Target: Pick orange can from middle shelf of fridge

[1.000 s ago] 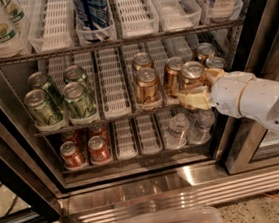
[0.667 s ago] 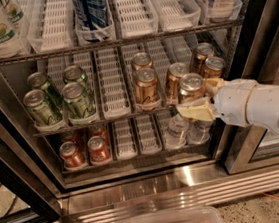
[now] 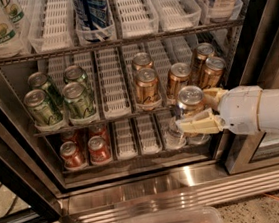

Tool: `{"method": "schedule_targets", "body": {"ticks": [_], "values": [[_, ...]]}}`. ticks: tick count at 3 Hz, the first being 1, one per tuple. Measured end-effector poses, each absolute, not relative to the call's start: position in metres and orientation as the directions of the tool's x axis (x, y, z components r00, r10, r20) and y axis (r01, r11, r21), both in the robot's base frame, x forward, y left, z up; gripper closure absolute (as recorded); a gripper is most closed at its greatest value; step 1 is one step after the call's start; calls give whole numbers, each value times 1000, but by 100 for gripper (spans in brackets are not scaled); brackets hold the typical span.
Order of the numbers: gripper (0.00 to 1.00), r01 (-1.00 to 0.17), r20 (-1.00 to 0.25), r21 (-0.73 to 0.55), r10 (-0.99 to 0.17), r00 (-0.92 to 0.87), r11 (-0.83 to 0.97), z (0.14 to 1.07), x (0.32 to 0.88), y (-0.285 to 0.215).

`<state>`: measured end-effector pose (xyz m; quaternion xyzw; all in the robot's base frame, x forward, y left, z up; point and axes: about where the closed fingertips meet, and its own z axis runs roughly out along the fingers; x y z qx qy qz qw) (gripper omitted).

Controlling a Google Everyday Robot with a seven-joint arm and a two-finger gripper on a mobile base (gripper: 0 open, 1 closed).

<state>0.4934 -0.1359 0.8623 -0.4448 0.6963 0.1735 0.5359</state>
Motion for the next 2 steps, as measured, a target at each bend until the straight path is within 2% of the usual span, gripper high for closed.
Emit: {"method": "schedule_targets", "body": {"ticks": [2], "values": [[100,-930,-938,-160,-343,39,331,894,450,-109]]}}
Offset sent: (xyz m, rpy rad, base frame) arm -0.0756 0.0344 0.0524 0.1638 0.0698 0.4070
